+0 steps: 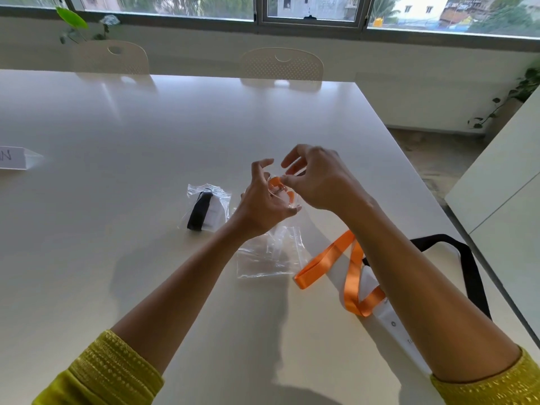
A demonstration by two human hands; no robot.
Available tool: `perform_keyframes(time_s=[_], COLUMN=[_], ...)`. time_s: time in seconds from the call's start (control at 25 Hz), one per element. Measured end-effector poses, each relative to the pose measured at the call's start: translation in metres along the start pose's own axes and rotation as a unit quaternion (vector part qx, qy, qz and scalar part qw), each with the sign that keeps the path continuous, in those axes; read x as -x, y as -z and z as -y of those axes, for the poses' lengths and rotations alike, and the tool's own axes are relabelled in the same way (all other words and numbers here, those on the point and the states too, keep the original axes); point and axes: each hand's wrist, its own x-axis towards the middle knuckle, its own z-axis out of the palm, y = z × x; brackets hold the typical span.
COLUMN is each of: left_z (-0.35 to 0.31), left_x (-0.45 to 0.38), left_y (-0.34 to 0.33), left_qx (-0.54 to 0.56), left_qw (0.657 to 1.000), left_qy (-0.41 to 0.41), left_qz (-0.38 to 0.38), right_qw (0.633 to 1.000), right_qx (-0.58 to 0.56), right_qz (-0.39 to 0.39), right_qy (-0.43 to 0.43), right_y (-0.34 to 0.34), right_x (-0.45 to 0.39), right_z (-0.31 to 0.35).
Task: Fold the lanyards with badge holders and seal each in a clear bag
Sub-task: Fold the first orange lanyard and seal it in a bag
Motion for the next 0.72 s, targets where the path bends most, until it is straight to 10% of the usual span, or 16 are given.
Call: perform_keyframes(time_s=[0.72], left_z=[0.002], left_x=[0.009], left_y=[0.015], left_qx=[0.198], left_qw=[0.977], left_qy=[0.077], left_qz=[-0.028], right_qw=[0.992], right_qx=[-0.087], right_qz=[-0.090], right_qy=[0.003], right_y=[-0.009], right_x=[0.015], right_z=[-0.051])
